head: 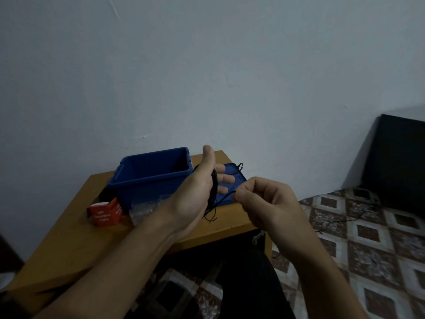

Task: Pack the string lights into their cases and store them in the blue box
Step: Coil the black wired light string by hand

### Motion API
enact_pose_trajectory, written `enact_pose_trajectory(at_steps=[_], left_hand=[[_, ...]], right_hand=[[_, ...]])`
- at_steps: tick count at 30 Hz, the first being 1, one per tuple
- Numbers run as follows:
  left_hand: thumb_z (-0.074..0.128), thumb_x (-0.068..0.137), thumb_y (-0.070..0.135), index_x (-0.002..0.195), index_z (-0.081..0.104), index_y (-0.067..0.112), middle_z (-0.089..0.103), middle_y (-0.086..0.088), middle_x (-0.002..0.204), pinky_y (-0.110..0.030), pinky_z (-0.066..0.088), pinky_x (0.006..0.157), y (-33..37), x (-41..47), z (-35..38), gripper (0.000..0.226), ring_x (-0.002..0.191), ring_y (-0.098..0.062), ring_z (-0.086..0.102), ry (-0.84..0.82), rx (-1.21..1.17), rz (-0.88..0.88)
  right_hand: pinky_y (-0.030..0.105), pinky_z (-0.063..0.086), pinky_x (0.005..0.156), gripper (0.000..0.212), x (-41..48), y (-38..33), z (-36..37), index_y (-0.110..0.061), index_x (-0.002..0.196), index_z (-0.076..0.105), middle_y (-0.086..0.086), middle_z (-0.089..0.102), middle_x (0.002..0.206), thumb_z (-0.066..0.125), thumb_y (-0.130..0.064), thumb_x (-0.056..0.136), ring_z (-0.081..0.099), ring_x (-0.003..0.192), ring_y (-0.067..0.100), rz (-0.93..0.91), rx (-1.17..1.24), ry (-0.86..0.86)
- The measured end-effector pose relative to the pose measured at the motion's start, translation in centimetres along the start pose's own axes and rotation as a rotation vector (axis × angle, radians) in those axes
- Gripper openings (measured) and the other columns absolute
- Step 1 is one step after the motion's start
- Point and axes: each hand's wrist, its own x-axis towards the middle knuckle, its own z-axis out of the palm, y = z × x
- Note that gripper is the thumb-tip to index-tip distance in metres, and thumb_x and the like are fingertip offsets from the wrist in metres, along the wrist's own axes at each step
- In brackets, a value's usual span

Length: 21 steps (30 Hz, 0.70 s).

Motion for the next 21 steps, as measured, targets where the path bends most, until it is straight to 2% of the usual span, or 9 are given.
enact_pose_trajectory(at_steps=[3,6,8,10,13,15,16,18,21], left_hand=[[0.015,0.078,0.081,0.123,0.059,0.016,0.069,-0.001,0.105,-0.032,0.042,0.094,-0.3,0.1,-0.2,0.091,0.099,-0.011,0.063,-0.051,0.098,-0.075],[0.014,0.065,0.094,0.089,0.071,0.015,0.065,-0.001,0.074,-0.038,0.044,0.082,-0.4,0.2,-0.5,0.1,0.073,-0.018,0.058,-0.151,0.201,-0.106],[0.008,0.078,0.088,0.094,0.067,0.002,0.059,-0.003,0.069,-0.04,0.043,0.079,-0.3,0.0,-0.7,0.106,0.068,-0.02,0.051,-0.239,0.249,-0.124],[0.005,0.085,0.083,0.102,0.063,-0.004,0.053,-0.006,0.067,-0.04,0.043,0.077,-0.1,-0.3,-0.8,0.105,0.062,-0.019,0.046,-0.287,0.259,-0.132],[0.007,0.085,0.084,0.085,0.061,0.005,0.045,-0.01,0.064,-0.037,0.042,0.065,0.0,-0.6,-1.0,0.096,0.053,-0.017,0.04,-0.323,0.252,-0.134],[0.008,0.083,0.086,0.067,0.055,0.01,0.039,-0.005,0.054,-0.032,0.039,0.056,0.0,-0.7,-1.3,0.091,0.047,-0.017,0.033,-0.35,0.244,-0.152],[0.009,0.083,0.087,0.061,0.051,0.012,0.035,-0.003,0.05,-0.031,0.037,0.053,0.0,-0.7,-1.4,0.088,0.045,-0.017,0.03,-0.373,0.23,-0.16],[0.011,0.084,0.086,0.055,0.041,0.014,0.028,-0.001,0.046,-0.032,0.034,0.05,0.1,-0.8,-1.6,0.083,0.044,-0.018,0.021,-0.434,0.176,-0.176],[0.013,0.087,0.084,0.053,0.031,0.016,0.022,0.001,0.042,-0.033,0.028,0.049,0.1,-0.8,-2.0,0.078,0.042,-0.018,0.015,-0.507,0.058,-0.2]], right_hand=[[0.01,0.036,0.047,0.019,0.0,0.2,0.1,0.01,0.089,0.065,-0.009,0.056,0.054,0.059,-0.006,0.098,0.046,0.044,-0.001,-0.044,-0.002,-0.028],[0.012,0.046,0.056,0.017,0.0,-0.1,0.3,0.007,0.091,0.066,0.001,0.066,0.062,0.059,-0.006,0.098,0.061,0.052,0.003,-0.106,-0.013,-0.046],[0.024,0.053,0.065,0.015,0.1,0.2,0.4,0.002,0.09,0.068,0.01,0.07,0.068,0.06,-0.009,0.098,0.069,0.062,0.018,-0.146,-0.058,-0.015],[0.029,0.054,0.068,0.013,0.3,0.6,0.5,-0.003,0.088,0.069,0.011,0.07,0.069,0.063,-0.008,0.097,0.069,0.064,0.022,-0.168,-0.099,0.038],[0.025,0.053,0.066,0.012,0.3,0.6,0.6,-0.006,0.085,0.068,0.008,0.069,0.065,0.064,-0.008,0.096,0.068,0.062,0.017,-0.188,-0.115,0.071],[0.022,0.051,0.064,0.01,0.3,0.6,0.5,-0.01,0.085,0.07,0.004,0.071,0.069,0.066,-0.01,0.094,0.067,0.064,0.014,-0.205,-0.132,0.093],[0.024,0.051,0.064,0.009,0.3,0.8,0.5,-0.013,0.085,0.071,0.003,0.071,0.073,0.067,-0.014,0.093,0.067,0.067,0.019,-0.21,-0.155,0.104],[0.03,0.051,0.064,0.01,0.4,1.1,0.4,-0.014,0.087,0.072,0.005,0.07,0.077,0.067,-0.02,0.093,0.064,0.072,0.027,-0.213,-0.184,0.11],[0.024,0.048,0.064,0.011,0.5,1.7,0.2,-0.015,0.093,0.071,0.002,0.069,0.079,0.063,-0.022,0.094,0.062,0.071,0.021,-0.19,-0.177,0.108]])
